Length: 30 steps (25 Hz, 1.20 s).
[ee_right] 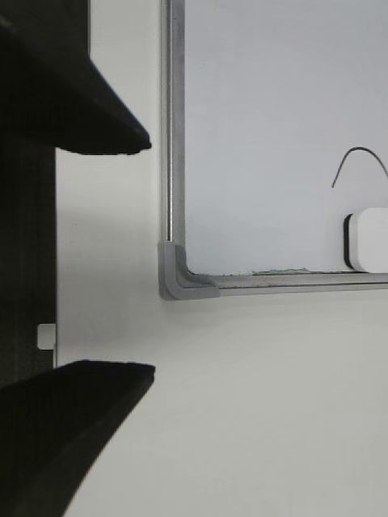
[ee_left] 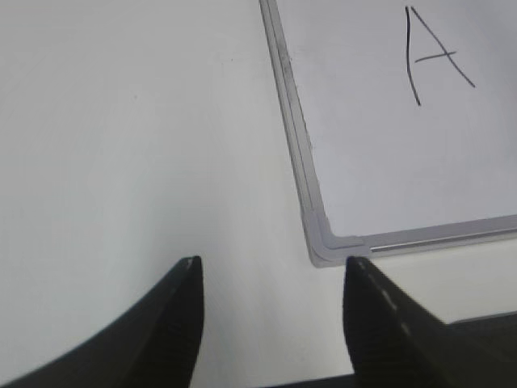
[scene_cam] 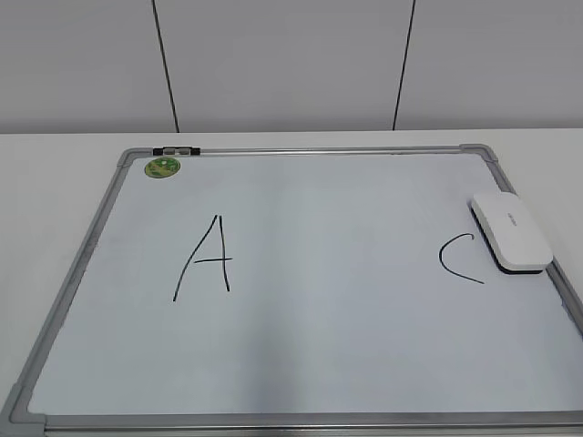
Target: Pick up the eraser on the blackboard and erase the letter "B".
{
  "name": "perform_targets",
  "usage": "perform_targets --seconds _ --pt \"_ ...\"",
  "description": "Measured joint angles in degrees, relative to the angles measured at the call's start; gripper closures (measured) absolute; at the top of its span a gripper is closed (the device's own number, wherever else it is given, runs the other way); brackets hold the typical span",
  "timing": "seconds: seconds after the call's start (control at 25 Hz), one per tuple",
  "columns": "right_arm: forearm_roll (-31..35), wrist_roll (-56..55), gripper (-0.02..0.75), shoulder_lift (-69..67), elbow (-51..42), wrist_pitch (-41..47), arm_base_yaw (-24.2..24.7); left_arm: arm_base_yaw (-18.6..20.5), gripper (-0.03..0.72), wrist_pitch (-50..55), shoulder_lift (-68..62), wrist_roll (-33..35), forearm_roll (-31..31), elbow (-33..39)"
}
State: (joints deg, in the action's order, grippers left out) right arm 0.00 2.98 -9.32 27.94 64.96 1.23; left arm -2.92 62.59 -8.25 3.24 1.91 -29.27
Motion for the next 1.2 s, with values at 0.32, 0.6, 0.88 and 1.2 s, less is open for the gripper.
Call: perform_targets --seconds 0.32,0.6,0.88,1.2 --pt "0.0 0.0 0.151 8.6 0.0 0.2 0.0 0.0 0.299 0.1 7.4 0.0 0.0 0.0" --pt "0.0 0.0 0.151 10.3 0.0 0.2 0.0 0.0 0.300 0.3 7.7 0.0 0.0 0.0" --pt "0.0 0.0 0.151 10.3 0.0 0.2 0.0 0.0 0.300 0.3 7.7 0.0 0.0 0.0" --pt "0.0 0.0 0.151 10.3 0.0 0.2 0.0 0.0 0.313 0.3 7.7 0.0 0.0 0.0"
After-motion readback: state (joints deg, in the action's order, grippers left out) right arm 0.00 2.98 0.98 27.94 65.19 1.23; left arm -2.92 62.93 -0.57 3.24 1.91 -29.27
